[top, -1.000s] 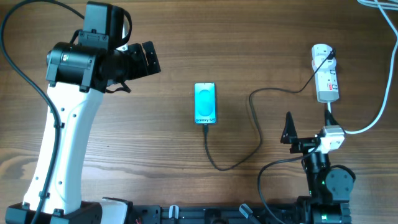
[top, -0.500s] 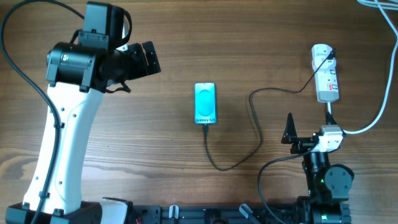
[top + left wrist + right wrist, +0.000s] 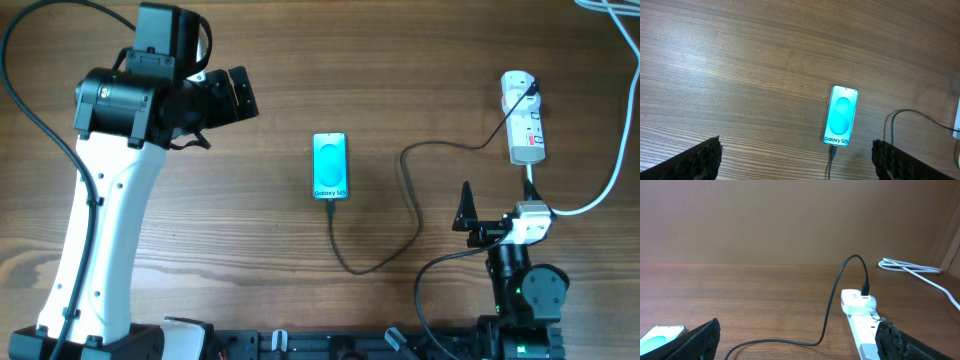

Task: Plug charger to phone and switch on socket

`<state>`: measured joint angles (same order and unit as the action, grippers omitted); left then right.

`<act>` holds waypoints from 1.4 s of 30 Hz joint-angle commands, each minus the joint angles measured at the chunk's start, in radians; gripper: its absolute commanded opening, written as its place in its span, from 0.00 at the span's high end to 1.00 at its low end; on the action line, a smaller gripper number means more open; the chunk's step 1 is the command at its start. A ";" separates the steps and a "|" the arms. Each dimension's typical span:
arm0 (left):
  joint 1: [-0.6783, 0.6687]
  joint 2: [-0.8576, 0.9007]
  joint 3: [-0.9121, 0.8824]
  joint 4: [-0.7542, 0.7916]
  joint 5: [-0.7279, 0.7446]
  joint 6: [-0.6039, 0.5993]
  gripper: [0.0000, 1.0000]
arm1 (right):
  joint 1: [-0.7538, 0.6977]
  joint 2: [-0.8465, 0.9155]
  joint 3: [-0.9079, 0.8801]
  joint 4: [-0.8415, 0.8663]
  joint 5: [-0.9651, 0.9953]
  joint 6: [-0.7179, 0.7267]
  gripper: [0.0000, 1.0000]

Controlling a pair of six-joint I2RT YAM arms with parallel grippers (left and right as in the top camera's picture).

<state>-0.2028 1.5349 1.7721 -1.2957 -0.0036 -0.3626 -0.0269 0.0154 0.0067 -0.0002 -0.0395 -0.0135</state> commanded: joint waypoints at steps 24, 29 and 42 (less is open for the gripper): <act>-0.023 -0.098 -0.061 -0.003 -0.021 -0.039 0.00 | 0.007 -0.012 -0.002 0.003 0.013 -0.013 0.00; -0.019 -0.226 -0.248 0.017 -0.025 -0.039 0.00 | 0.007 -0.012 -0.002 0.003 0.013 -0.013 0.00; 0.051 -0.584 -0.645 0.253 -0.024 -0.023 0.00 | 0.007 -0.012 -0.002 0.003 0.013 -0.013 0.00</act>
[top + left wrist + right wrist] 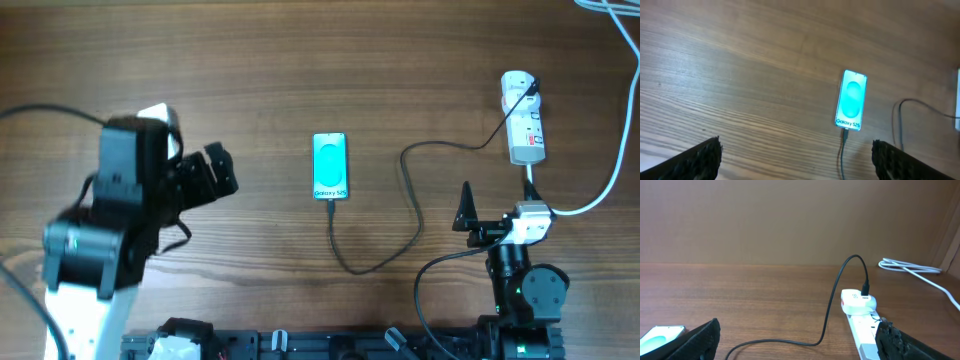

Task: Plug charger to phone and switch on socket

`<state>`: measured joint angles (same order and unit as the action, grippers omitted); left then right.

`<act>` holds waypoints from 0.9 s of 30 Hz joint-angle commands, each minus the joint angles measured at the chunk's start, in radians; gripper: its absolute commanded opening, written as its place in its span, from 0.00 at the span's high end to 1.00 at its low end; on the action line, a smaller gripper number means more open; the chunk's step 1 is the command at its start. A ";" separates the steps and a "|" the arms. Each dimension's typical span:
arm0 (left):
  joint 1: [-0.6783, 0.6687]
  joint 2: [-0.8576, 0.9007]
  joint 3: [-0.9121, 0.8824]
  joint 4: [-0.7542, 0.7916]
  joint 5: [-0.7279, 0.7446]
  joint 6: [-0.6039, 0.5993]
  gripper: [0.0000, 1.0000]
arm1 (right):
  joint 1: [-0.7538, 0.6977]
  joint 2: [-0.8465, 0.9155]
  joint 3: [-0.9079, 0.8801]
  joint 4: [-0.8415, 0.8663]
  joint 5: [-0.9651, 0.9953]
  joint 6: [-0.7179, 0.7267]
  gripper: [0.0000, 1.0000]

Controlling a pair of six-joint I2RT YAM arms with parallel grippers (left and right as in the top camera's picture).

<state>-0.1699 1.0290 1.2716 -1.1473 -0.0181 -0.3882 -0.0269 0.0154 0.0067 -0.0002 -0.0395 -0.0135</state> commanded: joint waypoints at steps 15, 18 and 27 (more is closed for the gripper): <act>0.092 -0.647 -0.656 0.572 0.179 0.254 0.00 | 0.007 -0.012 -0.002 0.003 0.014 -0.012 0.00; 0.116 -0.726 -0.697 0.573 0.179 0.254 0.00 | 0.007 -0.012 -0.002 0.003 0.013 -0.013 0.00; 0.154 -0.859 -0.886 0.736 0.194 0.241 0.00 | 0.007 -0.012 -0.002 0.003 0.014 -0.013 0.00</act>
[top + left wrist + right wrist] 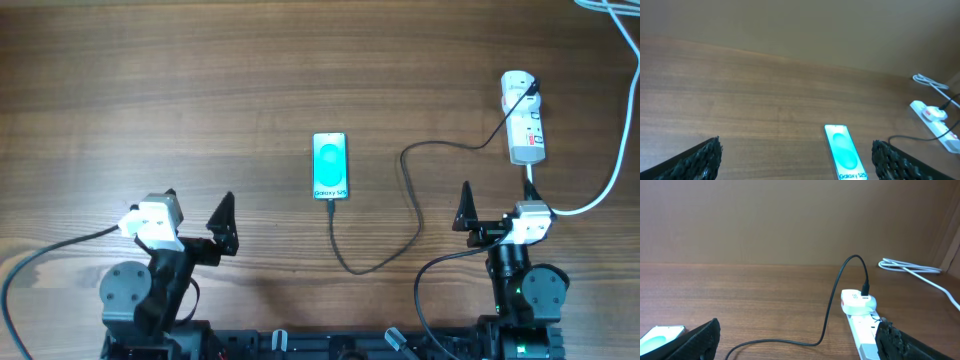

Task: Plug charger to phone and switch on socket

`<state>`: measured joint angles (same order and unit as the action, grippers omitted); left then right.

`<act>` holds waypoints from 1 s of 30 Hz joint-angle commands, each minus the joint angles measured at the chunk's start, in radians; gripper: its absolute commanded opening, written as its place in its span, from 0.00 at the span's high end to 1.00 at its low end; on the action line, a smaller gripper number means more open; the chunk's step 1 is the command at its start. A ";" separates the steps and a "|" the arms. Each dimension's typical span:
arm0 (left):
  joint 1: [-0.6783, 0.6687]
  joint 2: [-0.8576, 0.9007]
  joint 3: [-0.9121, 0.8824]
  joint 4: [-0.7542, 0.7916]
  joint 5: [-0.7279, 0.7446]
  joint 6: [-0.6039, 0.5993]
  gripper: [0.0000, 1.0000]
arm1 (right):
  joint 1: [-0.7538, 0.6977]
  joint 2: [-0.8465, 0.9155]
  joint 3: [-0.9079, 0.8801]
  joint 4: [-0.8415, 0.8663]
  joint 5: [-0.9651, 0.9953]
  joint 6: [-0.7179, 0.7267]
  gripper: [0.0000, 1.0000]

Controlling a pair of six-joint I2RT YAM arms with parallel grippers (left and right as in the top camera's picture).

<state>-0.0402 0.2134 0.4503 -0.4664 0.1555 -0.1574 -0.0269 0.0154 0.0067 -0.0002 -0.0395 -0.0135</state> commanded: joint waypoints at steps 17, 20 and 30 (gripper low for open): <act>0.045 -0.211 -0.389 0.539 0.019 -0.143 0.00 | 0.007 -0.012 -0.002 0.003 0.013 -0.012 0.00; 0.045 -0.211 -0.412 0.567 0.018 -0.142 0.00 | 0.007 -0.012 -0.002 0.003 0.013 -0.013 0.00; 0.045 -0.211 -0.445 0.568 -0.072 -0.135 0.00 | 0.007 -0.012 -0.002 0.003 0.013 -0.013 0.00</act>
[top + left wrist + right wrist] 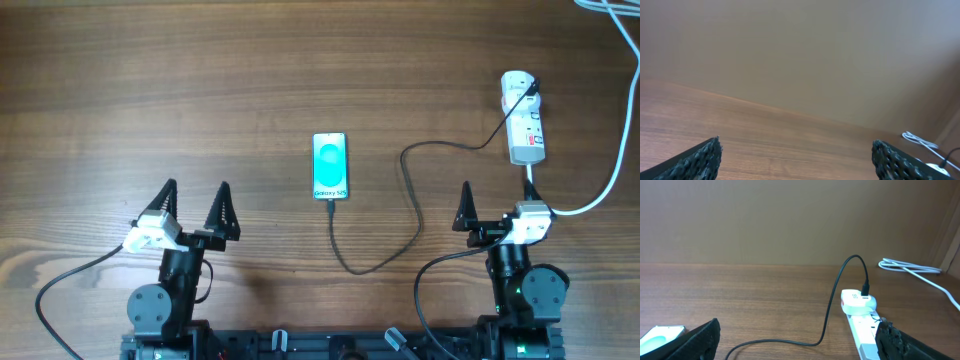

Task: Plug charger to phone and switch on socket

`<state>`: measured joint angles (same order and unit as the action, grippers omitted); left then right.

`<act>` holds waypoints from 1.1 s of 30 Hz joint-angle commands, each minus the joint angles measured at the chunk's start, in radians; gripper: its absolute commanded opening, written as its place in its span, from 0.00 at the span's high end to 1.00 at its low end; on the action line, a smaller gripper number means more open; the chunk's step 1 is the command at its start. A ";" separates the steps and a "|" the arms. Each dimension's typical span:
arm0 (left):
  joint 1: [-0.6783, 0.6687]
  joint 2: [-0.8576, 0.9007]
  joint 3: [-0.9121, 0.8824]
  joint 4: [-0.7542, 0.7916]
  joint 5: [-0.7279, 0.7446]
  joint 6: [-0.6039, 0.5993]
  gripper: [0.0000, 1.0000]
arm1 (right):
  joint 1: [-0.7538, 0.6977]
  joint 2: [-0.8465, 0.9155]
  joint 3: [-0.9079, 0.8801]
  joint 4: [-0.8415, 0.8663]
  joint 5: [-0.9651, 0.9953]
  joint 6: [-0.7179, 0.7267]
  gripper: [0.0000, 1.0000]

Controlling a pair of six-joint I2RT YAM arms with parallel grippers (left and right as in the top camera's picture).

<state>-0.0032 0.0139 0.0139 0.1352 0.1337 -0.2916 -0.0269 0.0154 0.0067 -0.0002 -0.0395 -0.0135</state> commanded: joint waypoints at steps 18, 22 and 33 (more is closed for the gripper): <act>0.007 -0.011 -0.008 -0.213 -0.095 0.263 0.00 | 0.007 -0.012 -0.002 0.003 0.013 -0.013 0.00; 0.007 -0.011 -0.008 -0.213 -0.101 0.311 0.00 | 0.007 -0.012 -0.002 0.003 0.013 -0.013 0.00; 0.007 -0.011 -0.008 -0.212 -0.150 0.332 0.00 | 0.007 -0.012 -0.002 0.003 0.013 -0.013 0.00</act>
<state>-0.0032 0.0135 0.0120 -0.0734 0.0338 0.0418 -0.0269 0.0154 0.0067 -0.0002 -0.0395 -0.0135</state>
